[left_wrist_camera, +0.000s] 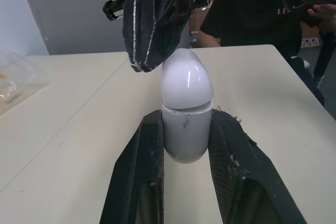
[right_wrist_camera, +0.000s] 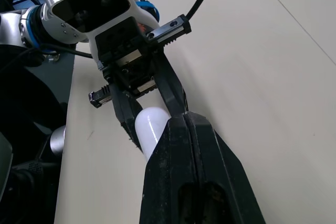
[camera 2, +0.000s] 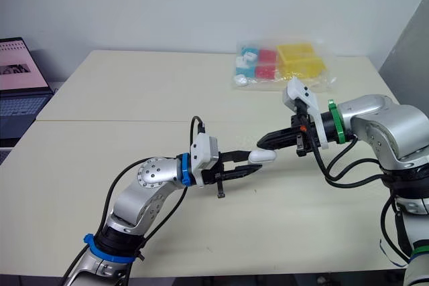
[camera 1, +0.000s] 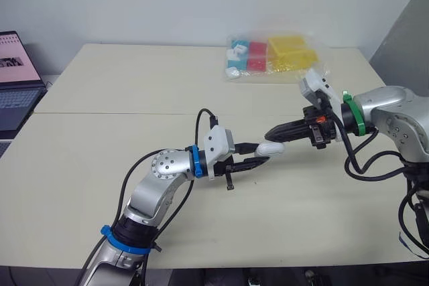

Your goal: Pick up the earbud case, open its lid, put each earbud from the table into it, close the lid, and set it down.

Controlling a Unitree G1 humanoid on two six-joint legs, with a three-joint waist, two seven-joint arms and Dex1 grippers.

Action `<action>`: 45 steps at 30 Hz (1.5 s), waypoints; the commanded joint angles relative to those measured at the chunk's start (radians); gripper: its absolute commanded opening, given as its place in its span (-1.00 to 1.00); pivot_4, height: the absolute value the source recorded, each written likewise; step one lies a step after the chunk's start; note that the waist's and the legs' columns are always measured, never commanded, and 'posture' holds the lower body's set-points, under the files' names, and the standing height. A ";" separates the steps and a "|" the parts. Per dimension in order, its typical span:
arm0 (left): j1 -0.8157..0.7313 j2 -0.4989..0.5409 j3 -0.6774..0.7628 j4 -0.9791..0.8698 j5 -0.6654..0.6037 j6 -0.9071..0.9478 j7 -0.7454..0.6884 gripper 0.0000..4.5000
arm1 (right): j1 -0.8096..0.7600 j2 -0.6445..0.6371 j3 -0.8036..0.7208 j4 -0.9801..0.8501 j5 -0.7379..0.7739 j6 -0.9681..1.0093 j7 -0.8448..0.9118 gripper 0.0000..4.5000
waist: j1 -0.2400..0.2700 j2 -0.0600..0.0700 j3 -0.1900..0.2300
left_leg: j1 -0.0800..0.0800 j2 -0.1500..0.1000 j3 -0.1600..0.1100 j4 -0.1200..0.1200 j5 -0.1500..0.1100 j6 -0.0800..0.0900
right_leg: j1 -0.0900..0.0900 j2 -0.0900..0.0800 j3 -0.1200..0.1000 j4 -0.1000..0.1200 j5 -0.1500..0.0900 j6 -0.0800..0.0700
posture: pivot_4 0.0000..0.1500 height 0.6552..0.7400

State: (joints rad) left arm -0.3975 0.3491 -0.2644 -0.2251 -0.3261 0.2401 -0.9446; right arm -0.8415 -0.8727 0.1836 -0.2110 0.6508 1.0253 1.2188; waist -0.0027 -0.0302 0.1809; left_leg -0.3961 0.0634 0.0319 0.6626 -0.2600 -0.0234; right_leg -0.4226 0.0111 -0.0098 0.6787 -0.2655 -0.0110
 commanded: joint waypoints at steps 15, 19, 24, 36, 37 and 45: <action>-0.033 -0.067 0.061 -0.022 -0.086 0.125 0.077 -0.65 | 0.114 -0.018 -0.030 -0.083 -0.094 -0.157 -0.072 -1.00 | 0.000 0.000 0.000 | 0.000 0.000 0.000 0.000 0.000 0.000 | 0.000 0.000 0.000 0.000 0.000 0.000 | 1.00 1.00; -0.079 -0.115 0.104 0.048 -0.193 0.401 0.164 -0.65 | 0.225 -0.081 -0.106 -0.153 -0.151 -0.290 -0.081 -1.00 | 0.005 0.000 0.000 | 0.000 0.000 0.000 0.000 0.000 0.000 | 0.000 0.000 -0.001 0.000 0.000 0.000 | 1.00 1.00; -0.170 -0.122 0.107 0.201 -0.230 0.634 0.188 -0.65 | 0.423 -0.039 -0.207 -0.297 -0.214 -0.379 -0.245 -1.00 | 0.002 0.000 0.000 | 0.000 -0.001 -0.001 0.001 0.000 0.000 | 0.001 0.000 -0.001 0.000 0.000 0.000 | 1.00 1.00; -0.326 -0.133 0.065 0.551 -0.178 0.717 0.098 -0.65 | 0.678 -0.021 -0.238 -0.515 -0.293 -0.262 -0.466 -1.00 | -0.003 0.000 0.000 | 0.002 -0.001 -0.001 0.000 0.000 -0.001 | 0.002 0.001 -0.001 0.002 0.000 0.000 | 1.00 1.00; -0.326 -0.129 0.060 0.559 -0.176 0.723 0.085 -0.65 | 0.689 -0.020 -0.240 -0.523 -0.292 -0.259 -0.470 -1.00 | -0.003 0.000 0.000 | 0.002 -0.001 -0.001 0.000 0.000 -0.001 | 0.001 0.001 -0.001 0.002 0.000 0.000 | 1.00 1.00; -0.216 0.036 -0.002 0.421 -0.102 0.684 0.005 0.55 | 0.710 -0.031 -0.238 -0.525 -0.289 -0.274 -0.462 -1.00 | -0.010 0.000 0.000 | 0.003 0.000 -0.001 0.000 0.000 -0.001 | 0.002 0.001 0.001 0.001 0.000 0.000 | 1.00 1.00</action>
State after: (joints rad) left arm -0.6611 0.3137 -0.2487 0.2439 -0.4763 0.9363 -0.9307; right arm -0.1311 -0.8922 -0.0240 -0.7130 0.3567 0.7713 0.7497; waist -0.0124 -0.0304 0.1806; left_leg -0.3928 0.0633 0.0313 0.6623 -0.2596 -0.0241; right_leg -0.4209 0.0120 -0.0088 0.6802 -0.2656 -0.0105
